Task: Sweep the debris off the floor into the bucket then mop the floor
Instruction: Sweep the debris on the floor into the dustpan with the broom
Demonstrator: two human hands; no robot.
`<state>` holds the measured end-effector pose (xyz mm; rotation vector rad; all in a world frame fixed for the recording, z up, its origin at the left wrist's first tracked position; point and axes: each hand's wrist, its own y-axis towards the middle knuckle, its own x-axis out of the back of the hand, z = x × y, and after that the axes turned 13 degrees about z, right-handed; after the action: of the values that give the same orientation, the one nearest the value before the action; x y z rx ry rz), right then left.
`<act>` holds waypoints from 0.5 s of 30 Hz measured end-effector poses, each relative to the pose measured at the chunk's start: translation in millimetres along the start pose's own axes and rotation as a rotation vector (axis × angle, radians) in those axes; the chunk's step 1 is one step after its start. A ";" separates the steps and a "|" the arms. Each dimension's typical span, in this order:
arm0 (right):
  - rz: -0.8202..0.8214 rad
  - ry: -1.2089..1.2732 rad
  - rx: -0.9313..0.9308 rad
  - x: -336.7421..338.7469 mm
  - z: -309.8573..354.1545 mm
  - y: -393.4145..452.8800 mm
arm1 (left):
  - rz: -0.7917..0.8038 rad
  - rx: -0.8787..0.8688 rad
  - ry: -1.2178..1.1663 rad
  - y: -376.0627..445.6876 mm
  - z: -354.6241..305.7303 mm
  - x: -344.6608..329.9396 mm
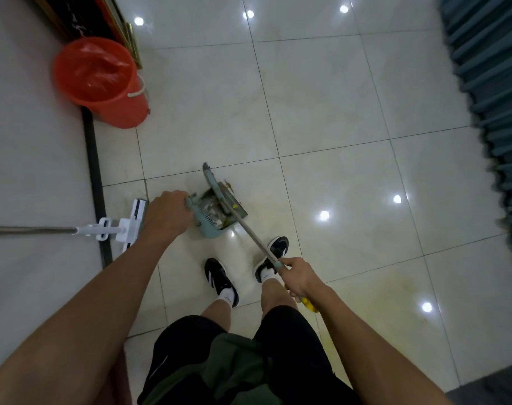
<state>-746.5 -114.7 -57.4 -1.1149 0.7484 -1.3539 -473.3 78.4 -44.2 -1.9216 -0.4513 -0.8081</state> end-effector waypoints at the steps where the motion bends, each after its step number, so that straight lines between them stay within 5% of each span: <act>1: -0.011 -0.024 0.000 4.2 -0.2 -1.3 | 0.001 0.012 -0.002 -1.4 0.4 0.5; 15: -0.097 -0.048 -0.020 56.7 2.4 3.5 | -0.034 0.091 0.017 -8.5 9.2 10.7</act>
<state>-736.0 -170.0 -49.5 -1.2086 0.6822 -1.3988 -467.8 90.2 -34.1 -1.8258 -0.5032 -0.8122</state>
